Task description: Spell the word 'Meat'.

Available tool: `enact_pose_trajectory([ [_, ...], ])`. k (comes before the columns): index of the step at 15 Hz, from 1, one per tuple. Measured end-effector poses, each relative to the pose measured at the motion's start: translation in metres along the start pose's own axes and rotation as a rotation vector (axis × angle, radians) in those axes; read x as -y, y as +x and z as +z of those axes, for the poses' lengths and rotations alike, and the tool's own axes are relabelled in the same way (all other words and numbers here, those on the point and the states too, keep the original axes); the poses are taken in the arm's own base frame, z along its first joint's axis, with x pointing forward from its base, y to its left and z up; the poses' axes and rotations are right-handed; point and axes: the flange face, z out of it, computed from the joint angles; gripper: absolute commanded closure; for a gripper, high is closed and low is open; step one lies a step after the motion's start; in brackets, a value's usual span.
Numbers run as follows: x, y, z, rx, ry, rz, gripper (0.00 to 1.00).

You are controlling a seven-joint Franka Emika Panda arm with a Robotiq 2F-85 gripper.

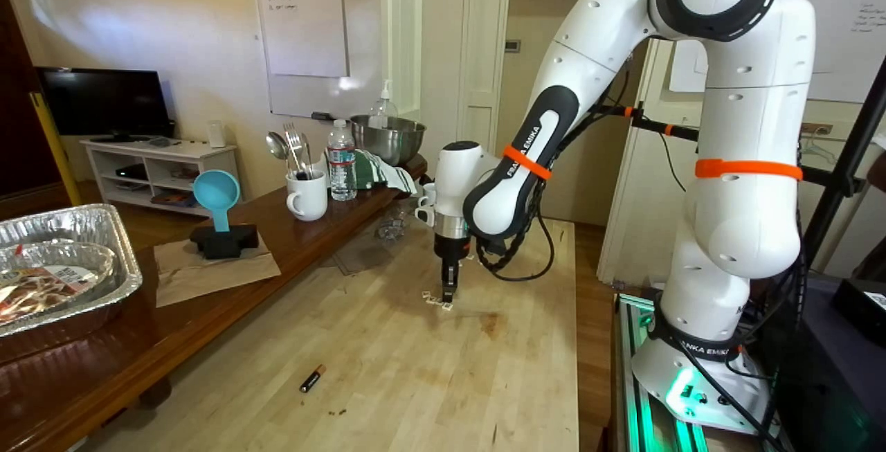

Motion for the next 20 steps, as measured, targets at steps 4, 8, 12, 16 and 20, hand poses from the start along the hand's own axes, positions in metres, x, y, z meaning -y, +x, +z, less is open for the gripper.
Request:
enact_pose_trajectory([
  [4, -0.001, 0.005, -0.018, 0.01, -0.001, 0.001, 1.0],
  [8, -0.001, 0.01, -0.039, 0.006, -0.009, -0.043, 1.0],
  [12, -0.003, 0.011, -0.041, -0.001, 0.001, -0.156, 1.0],
  [16, -0.006, 0.016, -0.036, -0.002, 0.006, -0.261, 1.0],
  [20, -0.013, 0.026, -0.03, -0.012, 0.002, -0.338, 1.0],
])
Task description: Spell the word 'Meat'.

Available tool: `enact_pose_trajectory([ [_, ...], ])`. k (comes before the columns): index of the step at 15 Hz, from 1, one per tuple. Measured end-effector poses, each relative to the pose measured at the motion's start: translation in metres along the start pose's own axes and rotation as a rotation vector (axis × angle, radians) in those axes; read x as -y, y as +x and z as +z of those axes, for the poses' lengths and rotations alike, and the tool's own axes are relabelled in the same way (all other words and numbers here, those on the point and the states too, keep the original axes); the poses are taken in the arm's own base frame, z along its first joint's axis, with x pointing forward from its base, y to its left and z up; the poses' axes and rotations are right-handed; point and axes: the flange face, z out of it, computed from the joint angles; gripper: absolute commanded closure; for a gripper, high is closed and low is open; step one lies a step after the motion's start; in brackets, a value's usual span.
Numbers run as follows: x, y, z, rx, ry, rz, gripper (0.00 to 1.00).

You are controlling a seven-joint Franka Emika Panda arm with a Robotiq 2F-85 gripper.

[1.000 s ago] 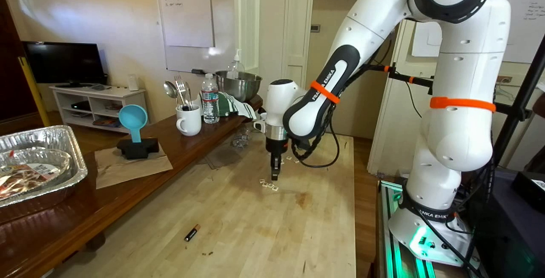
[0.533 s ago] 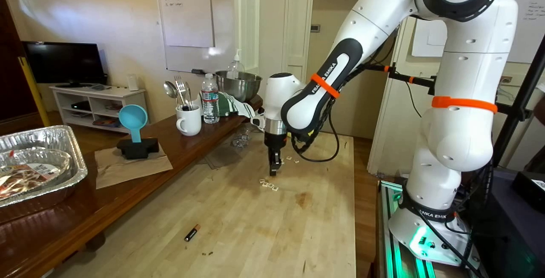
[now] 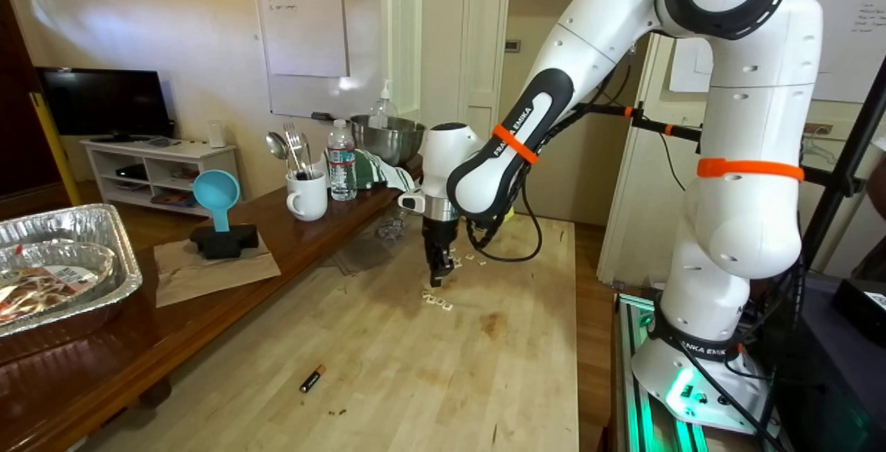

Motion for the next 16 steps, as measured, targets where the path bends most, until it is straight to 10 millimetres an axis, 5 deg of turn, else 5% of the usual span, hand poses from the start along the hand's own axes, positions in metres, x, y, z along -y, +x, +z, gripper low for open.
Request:
enact_pose_trajectory([
  [7, -0.017, 0.005, 0.02, -0.008, -0.002, -0.076, 0.99],
  [16, -0.017, 0.006, 0.019, -0.01, -0.003, -0.078, 1.0],
])
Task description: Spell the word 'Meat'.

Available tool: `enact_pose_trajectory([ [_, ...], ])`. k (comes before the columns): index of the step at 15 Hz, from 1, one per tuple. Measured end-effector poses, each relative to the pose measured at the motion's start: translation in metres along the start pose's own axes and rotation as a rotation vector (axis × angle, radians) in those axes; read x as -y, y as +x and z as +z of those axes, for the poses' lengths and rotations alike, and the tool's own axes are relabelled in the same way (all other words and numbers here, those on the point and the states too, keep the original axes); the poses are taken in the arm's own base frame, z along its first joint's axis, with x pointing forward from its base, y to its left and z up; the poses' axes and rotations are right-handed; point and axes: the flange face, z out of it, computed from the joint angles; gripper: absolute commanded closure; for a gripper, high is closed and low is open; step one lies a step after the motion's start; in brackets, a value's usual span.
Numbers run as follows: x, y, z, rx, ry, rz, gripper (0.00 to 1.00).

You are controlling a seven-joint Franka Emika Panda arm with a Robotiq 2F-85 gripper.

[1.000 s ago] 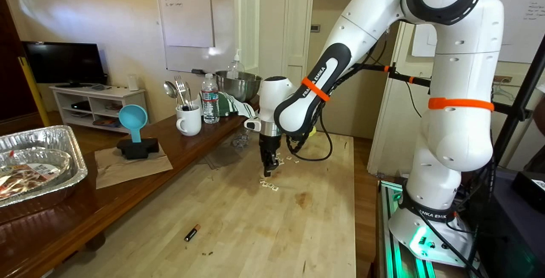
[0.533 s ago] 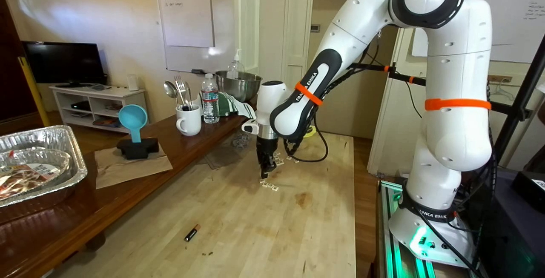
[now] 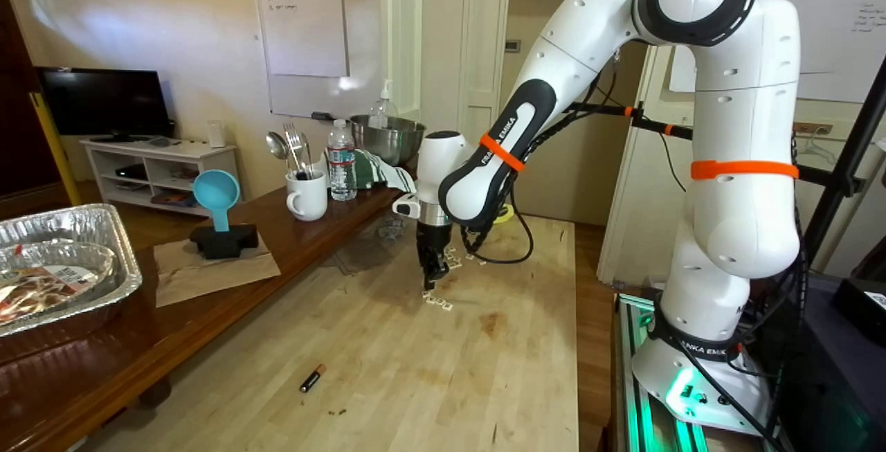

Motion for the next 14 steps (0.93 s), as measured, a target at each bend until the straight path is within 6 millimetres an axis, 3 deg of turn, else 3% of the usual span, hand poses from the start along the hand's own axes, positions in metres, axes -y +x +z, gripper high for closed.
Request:
enact_pose_trajectory([
  [14, -0.0055, 0.002, 0.0082, -0.002, -0.027, -0.036, 1.0],
])
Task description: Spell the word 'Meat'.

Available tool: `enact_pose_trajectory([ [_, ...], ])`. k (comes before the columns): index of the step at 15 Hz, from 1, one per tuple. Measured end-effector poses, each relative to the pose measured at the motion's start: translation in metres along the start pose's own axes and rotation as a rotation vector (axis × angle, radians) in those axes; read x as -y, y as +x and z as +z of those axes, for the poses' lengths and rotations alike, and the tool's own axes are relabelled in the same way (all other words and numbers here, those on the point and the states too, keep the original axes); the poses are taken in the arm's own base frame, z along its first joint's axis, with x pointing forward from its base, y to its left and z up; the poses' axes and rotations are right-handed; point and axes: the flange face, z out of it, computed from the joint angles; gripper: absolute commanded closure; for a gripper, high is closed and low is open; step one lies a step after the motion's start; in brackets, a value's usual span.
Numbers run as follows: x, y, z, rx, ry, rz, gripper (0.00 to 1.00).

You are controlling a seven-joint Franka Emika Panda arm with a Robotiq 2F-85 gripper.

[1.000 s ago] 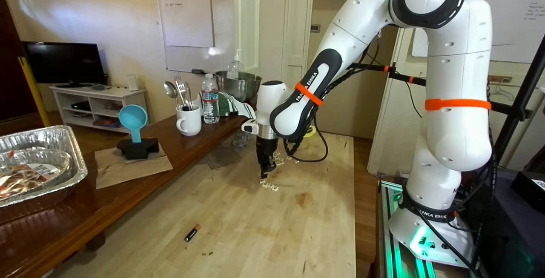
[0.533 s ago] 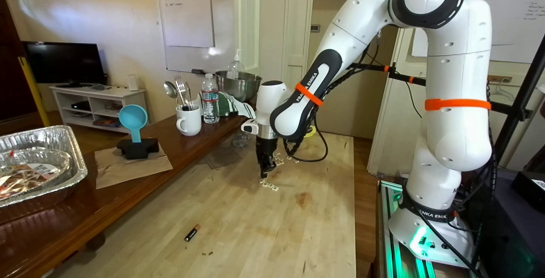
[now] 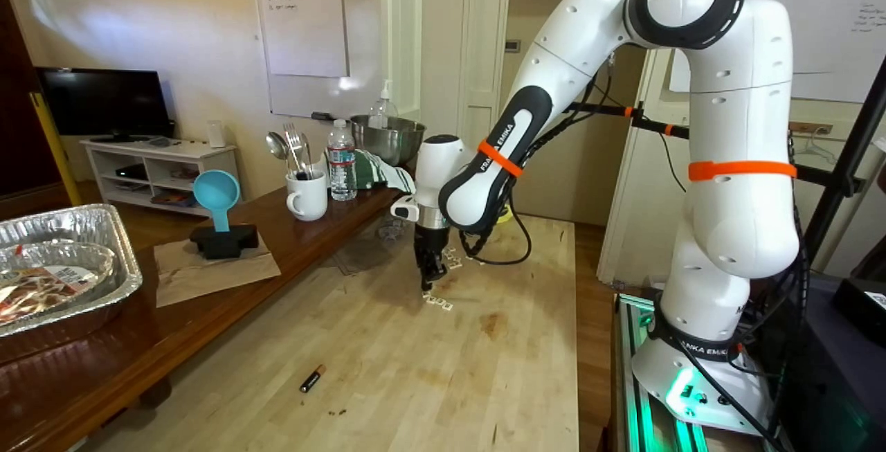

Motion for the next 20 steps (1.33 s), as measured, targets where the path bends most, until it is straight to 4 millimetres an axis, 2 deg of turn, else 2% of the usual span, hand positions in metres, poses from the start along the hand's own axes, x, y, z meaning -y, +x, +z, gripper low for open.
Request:
enact_pose_trajectory([
  [9, 0.001, 0.002, 0.006, 0.005, -0.013, -0.043, 1.0],
  [20, 0.008, 0.017, 0.007, -0.024, -0.085, -0.287, 1.0],
])
